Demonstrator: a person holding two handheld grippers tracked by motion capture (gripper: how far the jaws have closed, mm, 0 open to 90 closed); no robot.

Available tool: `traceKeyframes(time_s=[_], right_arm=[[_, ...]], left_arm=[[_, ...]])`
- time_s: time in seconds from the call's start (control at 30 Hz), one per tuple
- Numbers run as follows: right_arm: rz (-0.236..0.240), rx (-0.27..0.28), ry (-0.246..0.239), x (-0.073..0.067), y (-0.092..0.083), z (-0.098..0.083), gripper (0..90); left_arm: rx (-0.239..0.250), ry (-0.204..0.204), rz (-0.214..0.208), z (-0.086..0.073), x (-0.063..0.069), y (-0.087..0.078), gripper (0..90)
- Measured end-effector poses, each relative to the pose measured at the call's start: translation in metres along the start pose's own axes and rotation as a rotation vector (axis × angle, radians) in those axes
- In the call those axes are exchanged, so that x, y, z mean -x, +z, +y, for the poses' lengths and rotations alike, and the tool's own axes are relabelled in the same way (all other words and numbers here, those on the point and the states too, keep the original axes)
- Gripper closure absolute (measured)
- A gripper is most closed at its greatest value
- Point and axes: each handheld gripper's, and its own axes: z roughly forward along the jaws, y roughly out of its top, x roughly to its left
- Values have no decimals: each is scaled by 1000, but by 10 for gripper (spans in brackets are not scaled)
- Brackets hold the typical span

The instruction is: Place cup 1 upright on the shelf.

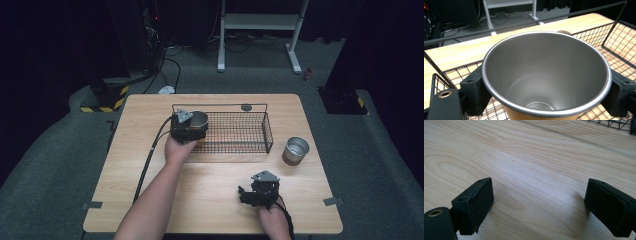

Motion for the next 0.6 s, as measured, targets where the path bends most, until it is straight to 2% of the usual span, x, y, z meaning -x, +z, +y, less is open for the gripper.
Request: traceKeyframes(time_s=[0.2, 0.37, 0.43, 0.6], right_arm=[[1, 0, 0, 0, 0, 0, 86], [0, 0, -1, 0, 0, 0, 87], [0, 0, -1, 0, 0, 0, 87], [1, 2, -3, 0, 0, 0, 88]], left_arm=[[-38, 13, 24, -2, 2, 6, 134], [-68, 3, 29, -3, 2, 7, 134], [-71, 19, 38, -4, 3, 7, 134], [-70, 11, 37, -5, 1, 6, 134]])
